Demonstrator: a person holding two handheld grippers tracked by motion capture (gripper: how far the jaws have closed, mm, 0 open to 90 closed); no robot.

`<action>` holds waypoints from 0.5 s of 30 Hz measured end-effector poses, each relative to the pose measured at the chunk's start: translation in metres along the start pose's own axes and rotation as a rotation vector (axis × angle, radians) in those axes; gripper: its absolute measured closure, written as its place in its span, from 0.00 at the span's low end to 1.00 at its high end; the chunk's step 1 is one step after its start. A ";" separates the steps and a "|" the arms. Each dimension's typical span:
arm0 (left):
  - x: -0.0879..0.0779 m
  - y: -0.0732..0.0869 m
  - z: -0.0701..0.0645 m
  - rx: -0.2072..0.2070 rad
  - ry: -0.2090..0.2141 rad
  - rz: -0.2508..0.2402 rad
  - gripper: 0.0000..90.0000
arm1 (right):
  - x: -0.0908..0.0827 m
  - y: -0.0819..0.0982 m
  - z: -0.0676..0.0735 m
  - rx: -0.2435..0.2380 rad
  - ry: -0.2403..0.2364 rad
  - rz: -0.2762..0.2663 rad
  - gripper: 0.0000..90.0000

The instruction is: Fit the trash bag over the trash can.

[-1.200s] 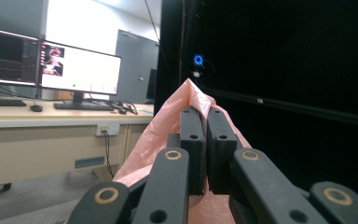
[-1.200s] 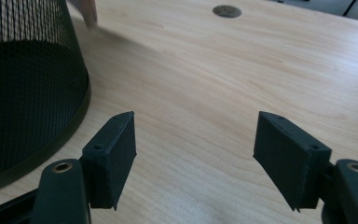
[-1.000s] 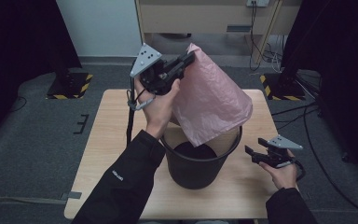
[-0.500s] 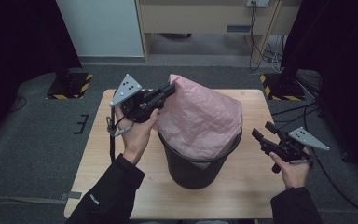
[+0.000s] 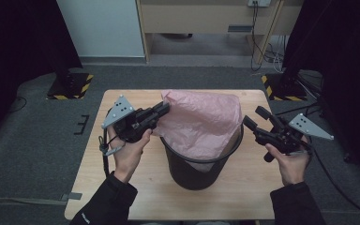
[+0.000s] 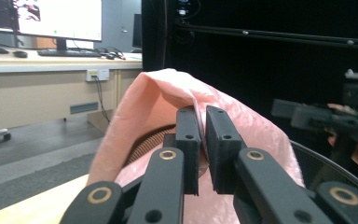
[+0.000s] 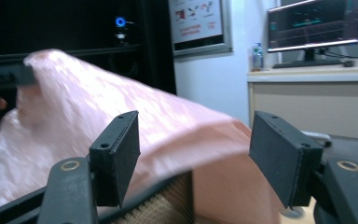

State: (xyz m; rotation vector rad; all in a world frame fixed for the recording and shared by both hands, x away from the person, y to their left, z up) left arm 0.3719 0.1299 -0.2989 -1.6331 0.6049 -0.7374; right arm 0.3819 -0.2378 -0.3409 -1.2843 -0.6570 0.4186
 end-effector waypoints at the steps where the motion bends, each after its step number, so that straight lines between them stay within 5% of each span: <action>1: 0.000 0.000 0.000 0.000 0.000 0.000 0.93 | 0.000 0.000 0.000 0.000 0.000 0.000 0.37; 5: -0.002 0.005 -0.007 0.008 0.027 0.018 0.93 | 0.014 -0.004 0.007 -0.008 -0.042 0.020 0.37; 9: -0.006 0.013 -0.016 0.027 0.045 0.045 0.93 | 0.023 0.002 0.010 -0.012 -0.068 0.070 0.44; 10: -0.007 0.017 -0.018 0.033 0.050 0.059 0.93 | 0.024 0.005 0.012 -0.010 -0.081 0.101 0.56; 15: -0.007 0.026 -0.021 0.041 0.056 0.084 0.93 | 0.024 0.005 0.013 -0.008 -0.086 0.100 0.63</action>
Point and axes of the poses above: each handheld gripper's, and its own axes: x roughly forward along the jaws, y roughly out of its underside, z roughly to its left, the point moved 3 cm from there along x, roughly forward along the jaws, and after that the axes turned 10 degrees about -z, right-handed, at the moved point
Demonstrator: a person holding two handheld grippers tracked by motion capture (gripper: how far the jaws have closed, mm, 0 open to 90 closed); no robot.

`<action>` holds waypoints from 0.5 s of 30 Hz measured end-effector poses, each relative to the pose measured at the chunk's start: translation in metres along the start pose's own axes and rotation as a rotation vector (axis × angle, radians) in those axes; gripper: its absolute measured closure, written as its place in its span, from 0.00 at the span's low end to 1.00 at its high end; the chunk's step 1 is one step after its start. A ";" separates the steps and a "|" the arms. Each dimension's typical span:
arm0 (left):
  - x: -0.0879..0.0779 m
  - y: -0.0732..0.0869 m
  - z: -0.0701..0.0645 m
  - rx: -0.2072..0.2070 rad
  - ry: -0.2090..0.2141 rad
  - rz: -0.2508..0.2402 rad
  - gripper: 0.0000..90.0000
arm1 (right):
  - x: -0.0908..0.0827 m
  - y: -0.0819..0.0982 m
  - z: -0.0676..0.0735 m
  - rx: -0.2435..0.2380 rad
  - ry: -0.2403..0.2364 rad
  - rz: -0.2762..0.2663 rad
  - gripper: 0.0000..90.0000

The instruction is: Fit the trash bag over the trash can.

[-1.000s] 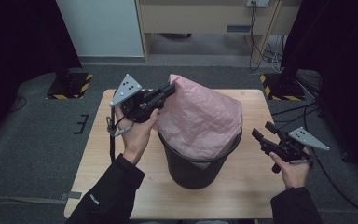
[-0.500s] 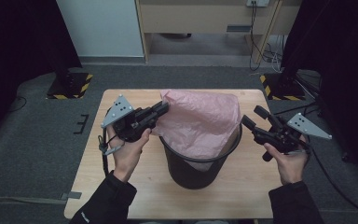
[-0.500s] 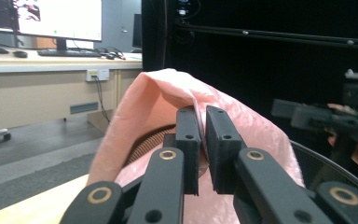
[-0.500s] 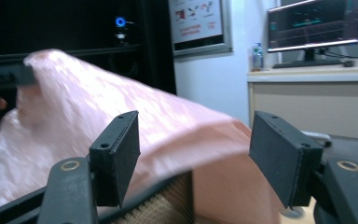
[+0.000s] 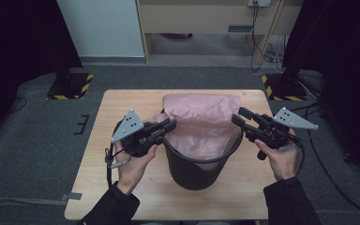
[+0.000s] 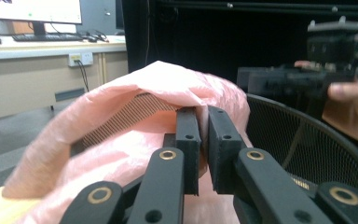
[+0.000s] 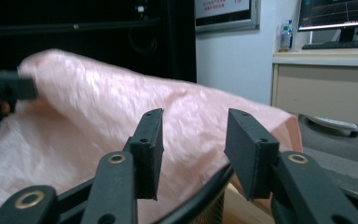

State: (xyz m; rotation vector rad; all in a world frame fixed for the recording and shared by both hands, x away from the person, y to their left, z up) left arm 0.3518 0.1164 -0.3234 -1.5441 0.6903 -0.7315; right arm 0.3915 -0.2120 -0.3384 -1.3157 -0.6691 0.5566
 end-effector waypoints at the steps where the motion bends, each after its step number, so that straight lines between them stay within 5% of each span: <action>1: 0.001 0.005 -0.001 0.002 0.002 0.008 0.93 | 0.000 -0.005 0.000 0.003 0.002 -0.018 0.60; 11: -0.001 0.019 -0.001 -0.009 0.010 0.007 0.93 | 0.021 -0.052 0.010 0.029 0.039 -0.095 0.42; 15: -0.001 0.019 -0.003 0.007 0.007 0.006 0.92 | 0.050 -0.074 0.027 0.017 0.033 -0.103 0.42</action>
Point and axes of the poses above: each handheld gripper's, and its own axes: x roughly forward along the jaws, y roughly out of its underside, z roughly to its left, the point moved 3 cm from there along x, roughly forward along the jaws, and after that the axes turned 10 degrees about -z, right-handed, at the moved point
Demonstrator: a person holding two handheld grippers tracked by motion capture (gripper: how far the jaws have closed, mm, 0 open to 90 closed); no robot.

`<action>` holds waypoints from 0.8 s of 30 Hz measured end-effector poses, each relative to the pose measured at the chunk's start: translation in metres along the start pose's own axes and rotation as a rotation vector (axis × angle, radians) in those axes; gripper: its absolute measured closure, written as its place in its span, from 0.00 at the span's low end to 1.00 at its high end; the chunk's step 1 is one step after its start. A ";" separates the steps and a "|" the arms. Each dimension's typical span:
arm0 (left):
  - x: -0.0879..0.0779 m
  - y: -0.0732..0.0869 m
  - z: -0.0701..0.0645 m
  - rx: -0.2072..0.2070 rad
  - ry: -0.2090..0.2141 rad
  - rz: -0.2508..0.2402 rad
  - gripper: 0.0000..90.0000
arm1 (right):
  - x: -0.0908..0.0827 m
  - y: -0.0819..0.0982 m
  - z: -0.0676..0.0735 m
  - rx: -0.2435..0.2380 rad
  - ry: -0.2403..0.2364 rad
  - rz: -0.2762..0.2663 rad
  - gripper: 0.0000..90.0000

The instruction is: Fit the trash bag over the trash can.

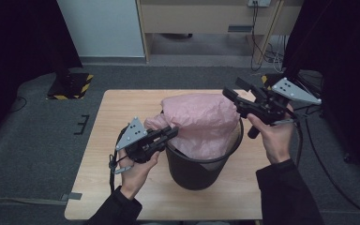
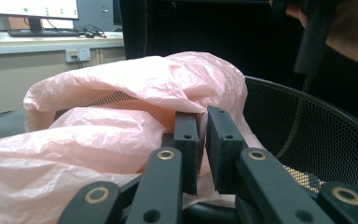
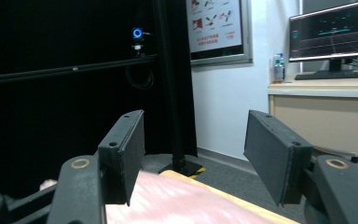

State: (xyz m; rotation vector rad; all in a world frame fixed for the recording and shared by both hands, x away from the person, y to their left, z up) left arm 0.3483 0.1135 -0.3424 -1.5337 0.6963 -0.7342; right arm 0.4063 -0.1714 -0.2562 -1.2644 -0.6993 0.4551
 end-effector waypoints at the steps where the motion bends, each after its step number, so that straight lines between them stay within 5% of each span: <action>1: 0.000 0.000 0.000 0.000 0.000 0.000 0.92 | 0.000 0.000 0.000 0.000 0.000 0.000 0.42; 7: 0.000 0.000 0.000 -0.003 -0.002 -0.001 0.91 | 0.038 0.013 0.026 -0.021 0.004 0.103 0.42; 8: 0.000 0.000 -0.001 -0.003 -0.001 -0.001 0.91 | 0.051 0.025 0.033 -0.033 0.002 0.159 0.42; 13: 0.000 0.000 0.000 -0.004 0.002 -0.001 0.91 | 0.065 0.049 0.038 -0.025 0.008 0.256 0.42; 15: 0.000 0.000 0.000 -0.011 0.009 -0.001 0.89 | 0.072 0.069 0.040 -0.052 0.011 0.359 0.42; 17: -0.002 -0.002 0.001 -0.028 0.009 -0.010 0.86 | 0.074 0.077 0.041 -0.036 0.005 0.388 0.42; 21: -0.010 -0.013 0.007 -0.036 -0.037 -0.061 0.76 | 0.073 0.089 0.040 -0.028 0.006 0.438 0.42; 23: -0.018 -0.022 0.013 -0.042 -0.066 -0.105 0.74 | 0.072 0.096 0.038 -0.061 0.002 0.488 0.42; 24: -0.028 -0.030 0.022 -0.044 -0.112 -0.142 0.72 | 0.071 0.102 0.038 -0.066 -0.006 0.537 0.42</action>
Point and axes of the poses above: each handheld gripper's, and its own axes: x roughly forward along the jaws, y roughly out of its underside, z roughly to its left, the point moved 3 cm from there along x, roughly forward along the jaws, and after that the axes turned 10 degrees about -z, right-handed, at the moved point
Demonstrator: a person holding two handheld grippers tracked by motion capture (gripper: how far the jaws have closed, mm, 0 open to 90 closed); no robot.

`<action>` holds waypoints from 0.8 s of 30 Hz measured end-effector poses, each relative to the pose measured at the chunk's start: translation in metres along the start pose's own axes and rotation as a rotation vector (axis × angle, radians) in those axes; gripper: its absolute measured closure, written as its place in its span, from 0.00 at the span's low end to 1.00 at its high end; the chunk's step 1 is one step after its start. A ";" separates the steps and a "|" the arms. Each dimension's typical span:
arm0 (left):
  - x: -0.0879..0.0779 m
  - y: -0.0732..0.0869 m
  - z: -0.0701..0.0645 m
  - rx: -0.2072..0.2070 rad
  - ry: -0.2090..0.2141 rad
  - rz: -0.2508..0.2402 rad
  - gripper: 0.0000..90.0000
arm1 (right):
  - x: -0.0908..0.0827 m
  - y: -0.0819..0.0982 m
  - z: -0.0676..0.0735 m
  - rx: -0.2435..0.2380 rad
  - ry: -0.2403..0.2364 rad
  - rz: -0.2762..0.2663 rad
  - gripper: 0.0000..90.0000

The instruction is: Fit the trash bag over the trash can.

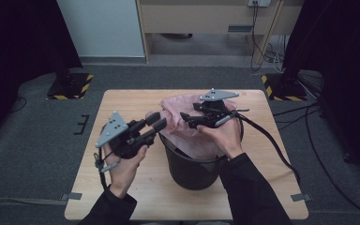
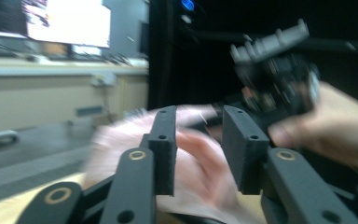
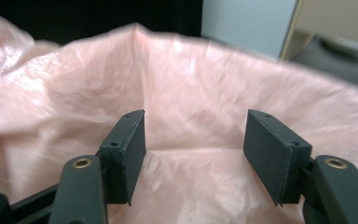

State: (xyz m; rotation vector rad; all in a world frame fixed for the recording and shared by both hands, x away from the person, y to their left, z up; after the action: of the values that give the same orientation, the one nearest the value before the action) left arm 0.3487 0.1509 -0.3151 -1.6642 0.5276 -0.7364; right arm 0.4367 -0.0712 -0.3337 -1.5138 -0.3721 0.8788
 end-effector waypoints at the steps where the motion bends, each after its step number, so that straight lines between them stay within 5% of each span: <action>1: -0.003 -0.003 0.005 -0.007 -0.018 -0.014 0.71 | 0.001 0.002 0.000 0.005 -0.008 0.016 0.43; 5: -0.008 -0.005 0.017 -0.025 -0.064 -0.026 0.68 | 0.006 0.009 0.000 -0.009 -0.001 0.096 0.42; 8: -0.005 0.005 0.023 -0.042 -0.082 0.017 0.67 | 0.008 0.013 -0.001 -0.016 0.003 0.147 0.42; 14: 0.011 0.027 0.022 -0.046 -0.064 0.075 0.67 | 0.008 0.014 -0.001 -0.024 -0.002 0.163 0.41; 21: 0.015 0.033 0.021 -0.040 -0.050 0.097 0.68 | 0.000 0.001 -0.002 -0.033 0.000 0.026 0.39; 24: 0.014 0.033 0.021 -0.043 -0.050 0.096 0.68 | -0.003 -0.015 0.000 -0.021 0.009 -0.105 0.36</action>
State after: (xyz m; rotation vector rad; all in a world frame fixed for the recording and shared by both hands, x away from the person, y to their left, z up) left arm 0.3756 0.1486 -0.3467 -1.6804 0.5870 -0.6162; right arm 0.4387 -0.0710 -0.3185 -1.5029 -0.4514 0.7868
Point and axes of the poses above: each handheld gripper's, and its own axes: x roughly forward along the jaws, y roughly out of its underside, z roughly to its left, the point moved 3 cm from there along x, roughly forward along the jaws, and after that the axes turned 10 degrees about -z, right-handed, at the moved point
